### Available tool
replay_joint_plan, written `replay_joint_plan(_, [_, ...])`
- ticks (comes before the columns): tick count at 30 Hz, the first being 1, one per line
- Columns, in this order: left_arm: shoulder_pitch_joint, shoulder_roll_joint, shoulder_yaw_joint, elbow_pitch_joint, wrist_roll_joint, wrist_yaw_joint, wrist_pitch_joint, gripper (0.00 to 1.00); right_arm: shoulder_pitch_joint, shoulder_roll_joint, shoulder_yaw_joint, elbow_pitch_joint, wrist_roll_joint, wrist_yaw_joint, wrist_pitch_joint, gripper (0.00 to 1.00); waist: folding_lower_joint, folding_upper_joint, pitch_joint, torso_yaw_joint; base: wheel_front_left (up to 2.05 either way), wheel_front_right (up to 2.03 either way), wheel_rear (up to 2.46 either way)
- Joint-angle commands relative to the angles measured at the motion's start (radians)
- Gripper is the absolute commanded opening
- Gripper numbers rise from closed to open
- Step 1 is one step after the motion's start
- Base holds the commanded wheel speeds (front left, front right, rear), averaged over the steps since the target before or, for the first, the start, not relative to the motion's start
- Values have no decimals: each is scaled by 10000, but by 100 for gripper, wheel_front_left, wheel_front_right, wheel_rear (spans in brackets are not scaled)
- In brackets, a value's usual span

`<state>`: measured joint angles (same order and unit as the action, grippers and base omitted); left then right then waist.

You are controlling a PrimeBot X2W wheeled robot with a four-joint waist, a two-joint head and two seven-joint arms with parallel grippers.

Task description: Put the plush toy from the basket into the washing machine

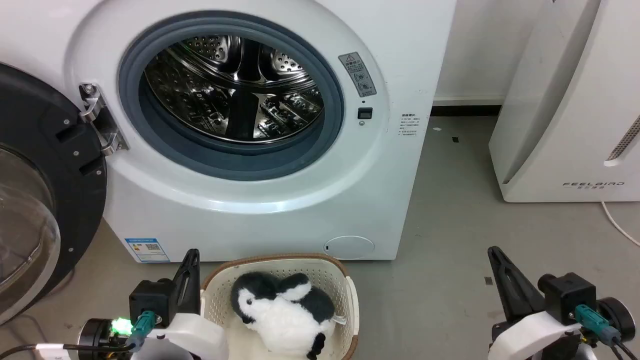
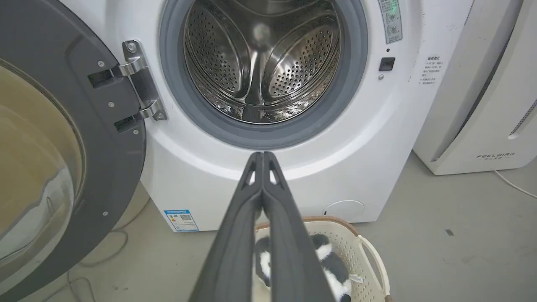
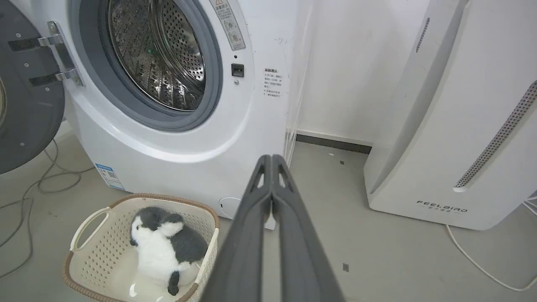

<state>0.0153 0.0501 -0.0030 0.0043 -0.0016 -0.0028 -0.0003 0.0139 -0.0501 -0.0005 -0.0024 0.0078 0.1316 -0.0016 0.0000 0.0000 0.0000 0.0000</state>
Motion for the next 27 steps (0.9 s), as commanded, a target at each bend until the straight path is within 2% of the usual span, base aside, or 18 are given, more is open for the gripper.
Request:
replay_joint_plan(1, [-153,1,30,-43,16,28,3,0,-139,-1,5,24,-78,-9,16,0,0,0,0,0,0,0,0])
replay_joint_plan(2, [1,0,0,0,0,-2,0,100,0,0,0,0,2,0,0,100,0,0,0,0,0,0,0])
replay_joint_plan(27, [-96,0,-308,172,-283,101,-427,100,-53,0,-143,-21,229,-2,-425,100,0,0,321,-114,0,0,0])
